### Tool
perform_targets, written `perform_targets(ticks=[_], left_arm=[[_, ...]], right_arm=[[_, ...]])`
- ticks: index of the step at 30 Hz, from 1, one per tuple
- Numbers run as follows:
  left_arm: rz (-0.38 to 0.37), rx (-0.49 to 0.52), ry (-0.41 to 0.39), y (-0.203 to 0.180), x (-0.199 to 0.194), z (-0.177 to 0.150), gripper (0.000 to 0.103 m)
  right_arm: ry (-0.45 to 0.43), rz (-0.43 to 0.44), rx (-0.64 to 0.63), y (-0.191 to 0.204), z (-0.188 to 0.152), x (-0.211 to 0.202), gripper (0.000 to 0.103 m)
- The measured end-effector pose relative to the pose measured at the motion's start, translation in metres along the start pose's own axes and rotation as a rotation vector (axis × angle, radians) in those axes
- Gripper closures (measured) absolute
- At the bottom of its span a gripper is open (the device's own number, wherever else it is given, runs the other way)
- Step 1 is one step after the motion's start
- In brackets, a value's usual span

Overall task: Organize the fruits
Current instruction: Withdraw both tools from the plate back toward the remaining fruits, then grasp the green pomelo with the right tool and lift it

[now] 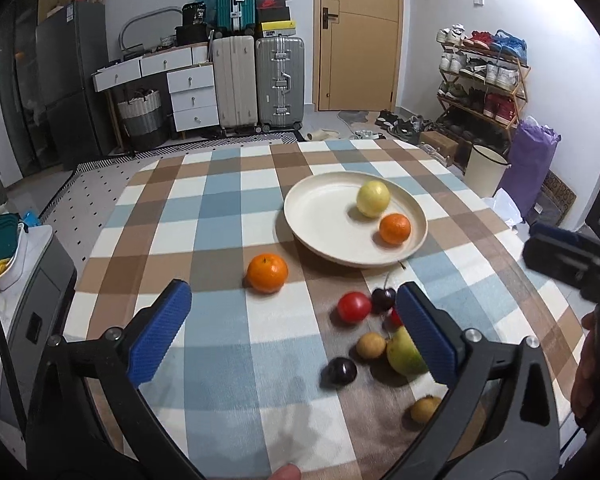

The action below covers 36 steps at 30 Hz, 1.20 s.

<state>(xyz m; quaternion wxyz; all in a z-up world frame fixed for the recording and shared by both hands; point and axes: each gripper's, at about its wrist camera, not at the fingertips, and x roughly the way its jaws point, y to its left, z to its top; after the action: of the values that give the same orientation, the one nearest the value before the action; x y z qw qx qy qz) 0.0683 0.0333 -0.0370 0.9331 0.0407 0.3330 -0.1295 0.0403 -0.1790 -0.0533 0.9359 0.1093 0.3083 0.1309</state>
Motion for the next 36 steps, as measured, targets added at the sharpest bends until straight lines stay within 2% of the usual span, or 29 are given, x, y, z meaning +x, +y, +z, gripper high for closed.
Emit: perform_targets(ticks=[14,23,36], left_arm=[[-0.010,-0.054,0.075,0.002,0.006,-0.049,0.001],[-0.002,-0.072,0.122,0.012,0.021,-0.072,0.001],[-0.014,-0.092,0.149,0.022,0.036,-0.079,0.001]], right_arm=[[0.125,0.032,-0.043,0.019,-0.049,0.023,0.002],[0.188,0.042,-0.023,0.014,-0.060,0.051,0.002],[0.253,0.079,0.012,0.009,-0.064,0.084,0.003]])
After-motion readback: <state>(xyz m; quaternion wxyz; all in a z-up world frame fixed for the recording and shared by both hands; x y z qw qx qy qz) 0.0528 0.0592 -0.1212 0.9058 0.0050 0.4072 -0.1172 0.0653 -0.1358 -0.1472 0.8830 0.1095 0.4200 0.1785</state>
